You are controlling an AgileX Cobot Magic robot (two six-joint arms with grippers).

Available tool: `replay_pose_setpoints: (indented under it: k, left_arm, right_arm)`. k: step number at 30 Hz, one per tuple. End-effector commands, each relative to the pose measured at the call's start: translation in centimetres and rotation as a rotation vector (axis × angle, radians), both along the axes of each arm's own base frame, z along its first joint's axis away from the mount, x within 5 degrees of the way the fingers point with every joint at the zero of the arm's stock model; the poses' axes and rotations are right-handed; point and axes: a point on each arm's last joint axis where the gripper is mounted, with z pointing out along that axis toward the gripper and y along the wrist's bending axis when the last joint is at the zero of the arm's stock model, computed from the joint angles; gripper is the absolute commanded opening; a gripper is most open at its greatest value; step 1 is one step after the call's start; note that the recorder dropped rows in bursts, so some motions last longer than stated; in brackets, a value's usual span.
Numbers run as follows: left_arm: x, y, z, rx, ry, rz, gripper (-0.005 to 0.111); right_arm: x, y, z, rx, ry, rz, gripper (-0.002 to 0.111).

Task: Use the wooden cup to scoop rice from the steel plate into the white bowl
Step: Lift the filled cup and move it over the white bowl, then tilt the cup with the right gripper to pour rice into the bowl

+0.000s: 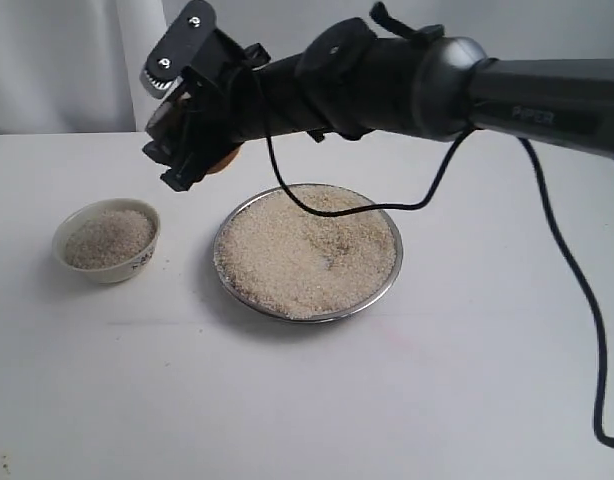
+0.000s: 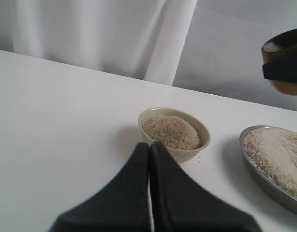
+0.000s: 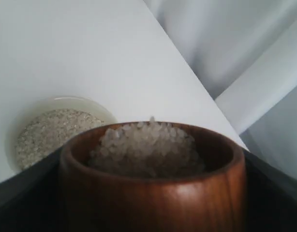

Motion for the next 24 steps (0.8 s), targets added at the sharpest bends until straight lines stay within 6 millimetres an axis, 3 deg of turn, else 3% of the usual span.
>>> replay_pose_setpoints:
  k: [1,5,12,20,24]
  left_arm:
    - [0.0,0.0,0.1,-0.007,-0.01,-0.006,0.0]
    - [0.0,0.0,0.1,-0.007,-0.01,-0.006,0.0]
    - [0.0,0.0,0.1,-0.007,-0.01,-0.006,0.0]
    - [0.0,0.0,0.1,-0.007,-0.01,-0.006,0.0]
    - [0.0,0.0,0.1,-0.007,-0.01,-0.006,0.0]
  right_arm:
    - [0.3,3.1,-0.2,-0.079,-0.074,0.009,0.0]
    - [0.6,6.3,-1.6,-0.219,-0.165,0.028,0.0]
    - [0.7,9.4,-4.2,-0.442,-0.284,0.047,0.0]
    - [0.1,11.6,-6.5,-0.605,-0.439,0.087,0.0]
    - [0.1,11.6,-6.9,-0.669,-0.487,0.093,0.0]
